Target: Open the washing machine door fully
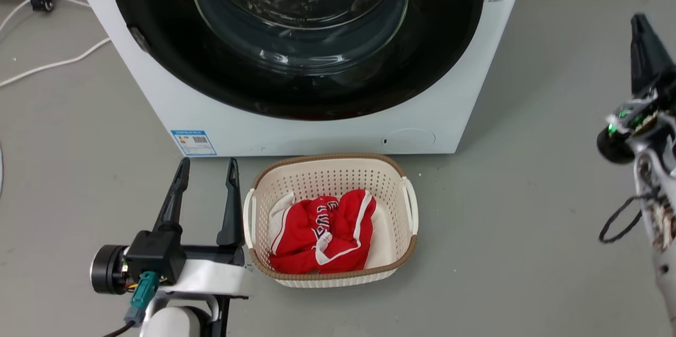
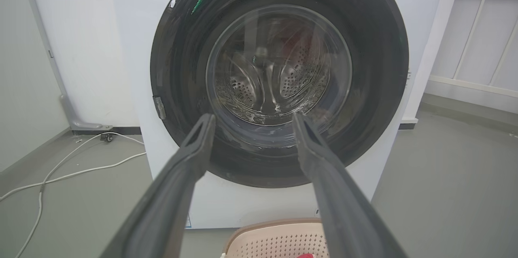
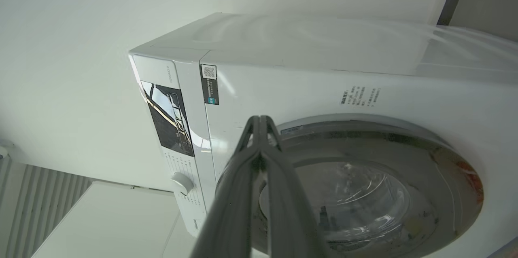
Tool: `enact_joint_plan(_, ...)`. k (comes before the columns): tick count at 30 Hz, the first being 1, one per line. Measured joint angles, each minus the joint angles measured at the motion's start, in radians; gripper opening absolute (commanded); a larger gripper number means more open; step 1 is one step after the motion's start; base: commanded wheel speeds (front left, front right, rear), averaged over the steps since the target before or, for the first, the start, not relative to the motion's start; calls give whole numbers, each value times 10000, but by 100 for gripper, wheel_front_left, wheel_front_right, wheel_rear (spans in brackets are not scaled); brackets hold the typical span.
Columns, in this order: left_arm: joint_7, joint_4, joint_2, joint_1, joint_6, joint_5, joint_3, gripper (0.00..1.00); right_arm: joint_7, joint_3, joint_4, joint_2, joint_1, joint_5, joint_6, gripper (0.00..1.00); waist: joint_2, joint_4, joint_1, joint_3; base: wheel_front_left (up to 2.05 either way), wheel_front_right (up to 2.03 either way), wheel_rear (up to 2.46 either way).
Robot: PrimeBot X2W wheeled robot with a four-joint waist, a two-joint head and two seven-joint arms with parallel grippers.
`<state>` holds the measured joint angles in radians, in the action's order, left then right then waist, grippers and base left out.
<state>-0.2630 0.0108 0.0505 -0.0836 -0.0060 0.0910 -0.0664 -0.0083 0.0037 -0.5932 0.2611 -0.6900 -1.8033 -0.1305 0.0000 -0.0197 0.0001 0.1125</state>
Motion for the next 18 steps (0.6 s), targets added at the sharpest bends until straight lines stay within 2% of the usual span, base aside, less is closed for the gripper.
enact_joint_plan(6, 0, -155, 2, -447, -17, -29, -115, 100, 970, 955, -2169, 926, -2329, 405, -2, 0, 0, 212, 0, 594, 0, 0, 0)
enact_joint_plan(13, 0, -447, 0, -884, 67, -29, -242, 100, 2190, 1829, -3574, 1298, -4098, 800, -2, 0, 0, 400, 0, 1223, 0, 0, 0)
enact_joint_plan(18, 0, -734, 4, -1174, 150, 4, -384, 100, 3237, 2435, -4456, 1325, -5252, 1066, -2, 0, 0, 538, 0, 1793, 0, 0, 0)
